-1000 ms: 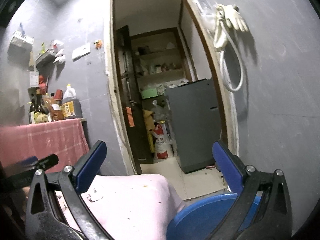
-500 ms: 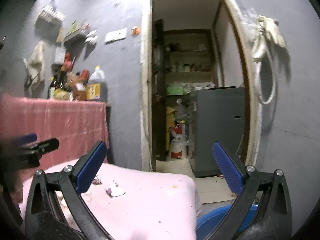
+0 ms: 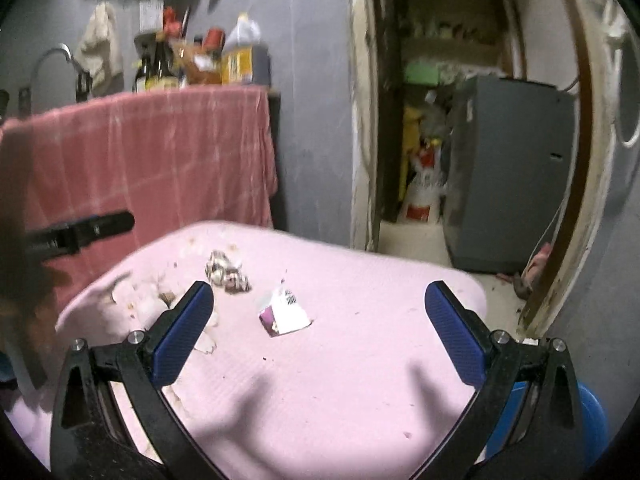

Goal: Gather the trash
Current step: 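Move both open tools back over the cushion toward the printed wrapper and packet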

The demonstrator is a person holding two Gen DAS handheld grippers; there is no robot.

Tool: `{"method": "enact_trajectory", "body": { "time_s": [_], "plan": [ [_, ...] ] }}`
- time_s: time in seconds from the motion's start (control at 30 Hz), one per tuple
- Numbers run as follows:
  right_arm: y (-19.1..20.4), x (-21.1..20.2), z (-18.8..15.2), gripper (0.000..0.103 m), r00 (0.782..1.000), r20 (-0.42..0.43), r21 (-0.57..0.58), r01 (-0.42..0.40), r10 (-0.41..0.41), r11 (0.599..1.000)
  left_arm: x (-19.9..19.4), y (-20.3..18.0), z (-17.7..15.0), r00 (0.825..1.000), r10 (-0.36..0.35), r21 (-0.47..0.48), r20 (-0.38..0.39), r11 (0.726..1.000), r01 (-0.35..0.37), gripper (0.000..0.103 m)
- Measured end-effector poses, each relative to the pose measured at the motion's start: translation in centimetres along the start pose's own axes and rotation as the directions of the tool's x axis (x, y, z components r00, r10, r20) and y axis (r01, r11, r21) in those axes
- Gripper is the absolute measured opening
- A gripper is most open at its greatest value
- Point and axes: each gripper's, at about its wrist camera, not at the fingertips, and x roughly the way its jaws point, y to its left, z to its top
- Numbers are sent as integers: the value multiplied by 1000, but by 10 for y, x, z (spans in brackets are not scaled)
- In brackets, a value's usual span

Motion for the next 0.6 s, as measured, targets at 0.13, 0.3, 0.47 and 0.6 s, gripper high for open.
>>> {"method": "enact_trajectory", "body": {
  "time_s": [0.13,0.3,0.47,0.6],
  "plan": [
    [8,32,-1,103,991,-131,-33,-32,28,999,15,2,4,999,13,21,-50,1000,-12,99],
    [6,74,-8,103,938,-334,2,-95,91,995,38,0,4,991,-3,58,-134,998,11,99],
    [-2,90,-10,95,913,-394,29,-104,107,994,63,-6,1,972,-16,63,-236,997,32,99],
    [4,102,-10,78,903,-422,-26,-105,84,994,74,-9,1,965,-8,57,-263,998,24,99]
  ]
}}
